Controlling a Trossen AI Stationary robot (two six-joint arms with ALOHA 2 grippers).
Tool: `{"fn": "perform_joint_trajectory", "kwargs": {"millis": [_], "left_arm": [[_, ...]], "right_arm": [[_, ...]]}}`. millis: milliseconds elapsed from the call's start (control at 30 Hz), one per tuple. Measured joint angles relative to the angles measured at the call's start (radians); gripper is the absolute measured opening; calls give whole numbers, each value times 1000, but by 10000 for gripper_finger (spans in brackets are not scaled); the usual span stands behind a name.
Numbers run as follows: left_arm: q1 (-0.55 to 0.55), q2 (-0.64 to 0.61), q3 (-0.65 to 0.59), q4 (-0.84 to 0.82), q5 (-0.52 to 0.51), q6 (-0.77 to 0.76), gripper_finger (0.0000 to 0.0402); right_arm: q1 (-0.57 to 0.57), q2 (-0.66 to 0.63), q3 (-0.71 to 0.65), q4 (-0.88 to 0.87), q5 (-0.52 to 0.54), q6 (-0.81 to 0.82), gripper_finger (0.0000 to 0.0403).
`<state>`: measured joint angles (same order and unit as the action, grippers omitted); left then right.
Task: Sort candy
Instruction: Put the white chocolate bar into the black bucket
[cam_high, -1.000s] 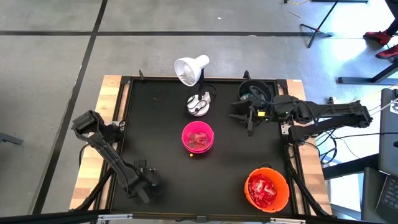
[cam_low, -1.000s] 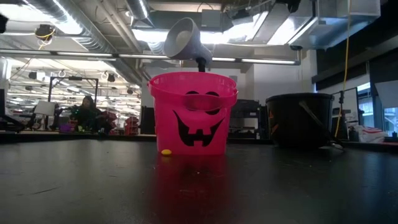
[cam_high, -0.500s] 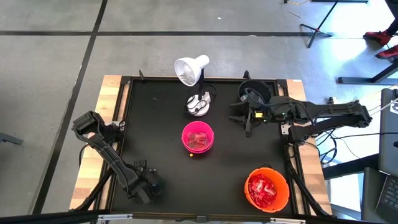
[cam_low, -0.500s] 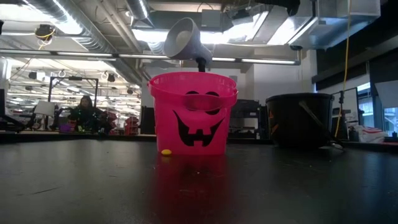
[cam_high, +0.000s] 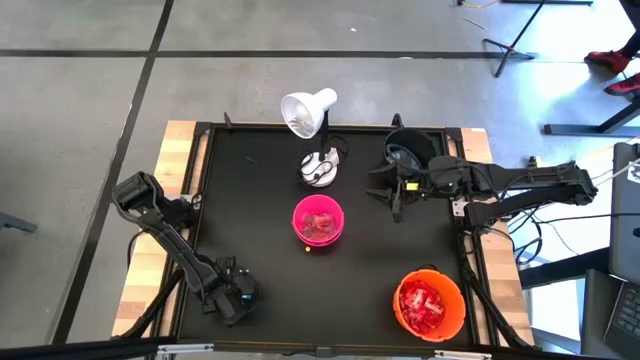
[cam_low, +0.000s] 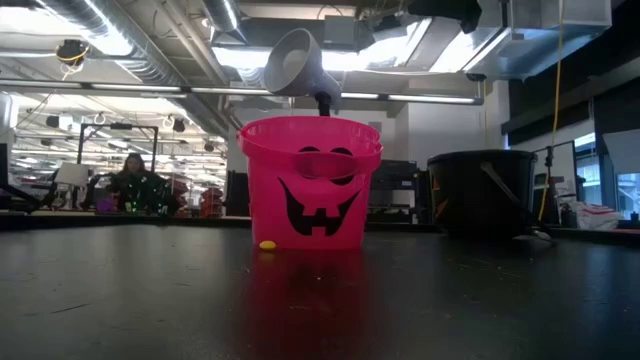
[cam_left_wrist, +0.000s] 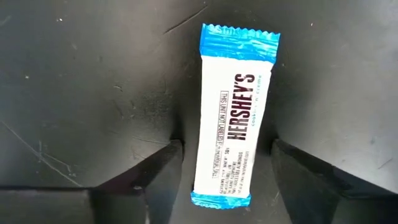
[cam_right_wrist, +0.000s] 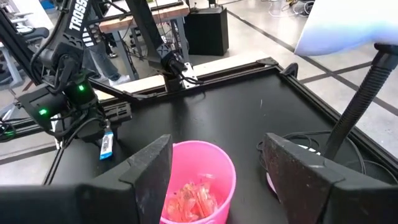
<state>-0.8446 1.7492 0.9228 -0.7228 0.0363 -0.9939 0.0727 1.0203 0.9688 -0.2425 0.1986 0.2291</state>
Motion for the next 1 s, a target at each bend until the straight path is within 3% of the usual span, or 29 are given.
{"fn": "perform_joint_trajectory", "kwargs": {"millis": [400,567,833,1000], "left_arm": [[10,-21,3,-13,-19,9,51],[16,-55,13,-23,-30,-22,33],[17,-112,98,-87,-252,-18,32],[18,-152,148,-89,-556,59,36]], "right_arm": [[0,12,0,1,10,44,248],[-2,13,0,-15,19,74,248],[-1,17,0,-13,18,83,248],[-1,79,0,55,-82,92,248]]}}
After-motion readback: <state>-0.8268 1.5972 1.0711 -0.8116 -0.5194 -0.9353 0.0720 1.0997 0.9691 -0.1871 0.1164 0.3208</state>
